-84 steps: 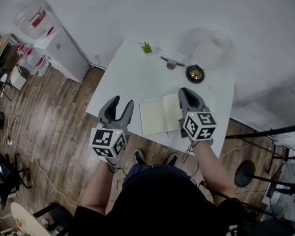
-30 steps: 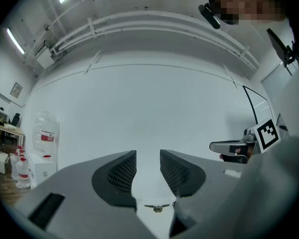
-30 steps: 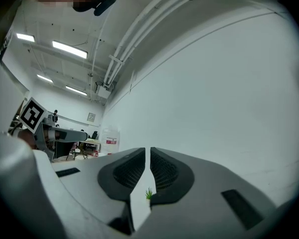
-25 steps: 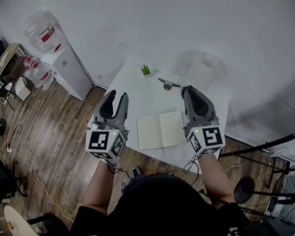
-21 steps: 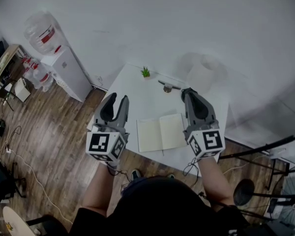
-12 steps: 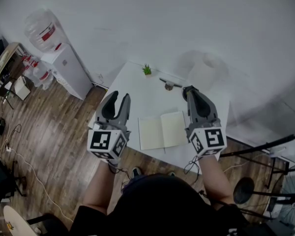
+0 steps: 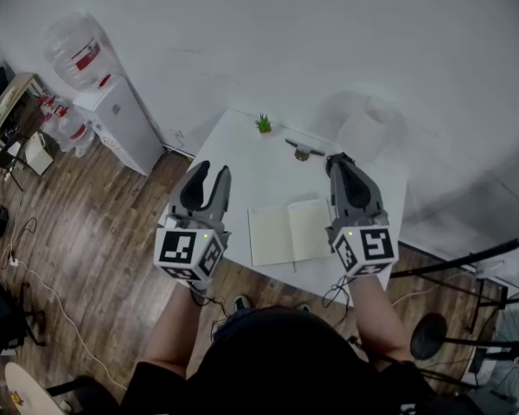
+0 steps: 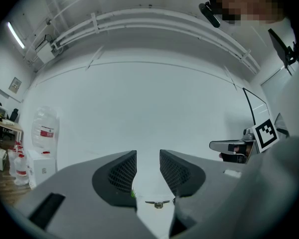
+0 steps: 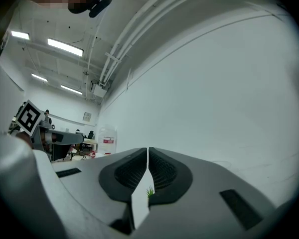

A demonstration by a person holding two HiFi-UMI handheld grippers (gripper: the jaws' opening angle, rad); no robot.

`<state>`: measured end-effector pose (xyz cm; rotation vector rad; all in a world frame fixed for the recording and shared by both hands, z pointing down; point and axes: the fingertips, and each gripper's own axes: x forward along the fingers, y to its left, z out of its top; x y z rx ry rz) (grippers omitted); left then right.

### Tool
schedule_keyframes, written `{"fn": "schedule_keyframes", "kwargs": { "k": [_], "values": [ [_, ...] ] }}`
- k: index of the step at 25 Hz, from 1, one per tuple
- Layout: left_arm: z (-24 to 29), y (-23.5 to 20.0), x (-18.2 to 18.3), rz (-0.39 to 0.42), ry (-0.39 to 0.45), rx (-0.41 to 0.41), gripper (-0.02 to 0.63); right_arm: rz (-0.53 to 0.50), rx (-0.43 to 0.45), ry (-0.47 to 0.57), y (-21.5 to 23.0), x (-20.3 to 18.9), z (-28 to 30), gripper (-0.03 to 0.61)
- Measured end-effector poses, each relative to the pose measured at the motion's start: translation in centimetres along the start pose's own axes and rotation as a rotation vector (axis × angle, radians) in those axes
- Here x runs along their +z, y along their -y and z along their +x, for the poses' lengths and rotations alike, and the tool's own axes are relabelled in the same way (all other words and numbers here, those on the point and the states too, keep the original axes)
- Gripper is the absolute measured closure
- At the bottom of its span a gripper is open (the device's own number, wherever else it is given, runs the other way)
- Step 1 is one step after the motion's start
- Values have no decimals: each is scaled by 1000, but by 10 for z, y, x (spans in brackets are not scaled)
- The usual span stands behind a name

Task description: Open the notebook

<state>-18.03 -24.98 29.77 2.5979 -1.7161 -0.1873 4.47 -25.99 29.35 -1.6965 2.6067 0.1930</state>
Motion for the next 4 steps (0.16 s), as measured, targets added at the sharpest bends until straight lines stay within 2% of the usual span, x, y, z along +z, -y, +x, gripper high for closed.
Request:
{"fn": "schedule_keyframes", "kwargs": {
  "k": [4],
  "values": [
    [0, -11, 4, 3, 4, -6, 472, -1, -12, 3, -5, 4, 9, 563]
  ]
}}
